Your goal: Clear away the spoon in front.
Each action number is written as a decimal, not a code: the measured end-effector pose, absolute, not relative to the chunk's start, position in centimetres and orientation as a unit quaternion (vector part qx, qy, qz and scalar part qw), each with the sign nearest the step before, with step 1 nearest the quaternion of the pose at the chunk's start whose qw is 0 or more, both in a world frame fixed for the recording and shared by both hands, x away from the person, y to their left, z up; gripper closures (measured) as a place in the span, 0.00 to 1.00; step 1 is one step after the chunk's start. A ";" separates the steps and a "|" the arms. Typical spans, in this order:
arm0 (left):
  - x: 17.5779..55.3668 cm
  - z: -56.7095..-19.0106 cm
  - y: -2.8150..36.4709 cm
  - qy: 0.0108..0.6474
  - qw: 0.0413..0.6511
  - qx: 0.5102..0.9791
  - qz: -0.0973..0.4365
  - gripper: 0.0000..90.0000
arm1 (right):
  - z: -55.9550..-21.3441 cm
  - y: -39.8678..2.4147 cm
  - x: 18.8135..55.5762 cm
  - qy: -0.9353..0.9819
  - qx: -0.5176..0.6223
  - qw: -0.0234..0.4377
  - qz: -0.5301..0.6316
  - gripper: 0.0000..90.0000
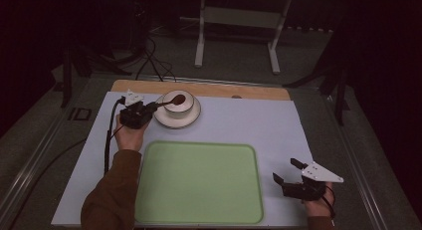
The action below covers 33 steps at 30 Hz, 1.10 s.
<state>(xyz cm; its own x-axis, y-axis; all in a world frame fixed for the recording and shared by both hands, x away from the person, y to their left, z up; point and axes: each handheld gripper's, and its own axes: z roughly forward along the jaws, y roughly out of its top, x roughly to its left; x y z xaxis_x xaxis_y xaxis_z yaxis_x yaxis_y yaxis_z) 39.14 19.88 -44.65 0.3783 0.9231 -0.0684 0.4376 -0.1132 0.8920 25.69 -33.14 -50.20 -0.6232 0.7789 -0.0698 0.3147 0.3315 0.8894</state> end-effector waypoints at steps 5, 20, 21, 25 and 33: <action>38.6 -44.1 20.1 0.492 0.460 0.687 0.273 0.93 | -50.2 -33.1 25.7 0.775 0.352 0.254 0.459 0.16; 36.3 -42.0 21.1 0.491 0.469 0.672 0.297 0.93 | -50.2 -33.1 25.7 0.775 0.352 0.256 0.459 0.16; 36.1 -41.9 21.2 0.492 0.470 0.670 0.298 0.93 | -50.1 -33.1 25.7 0.774 0.352 0.256 0.459 0.16; 35.2 -41.4 21.7 0.493 0.474 0.664 0.303 0.93 | -50.1 -33.2 25.6 0.773 0.354 0.257 0.459 0.16; 33.4 -40.6 22.0 0.484 0.477 0.664 0.312 0.94 | -50.1 -33.1 25.6 0.774 0.353 0.257 0.459 0.16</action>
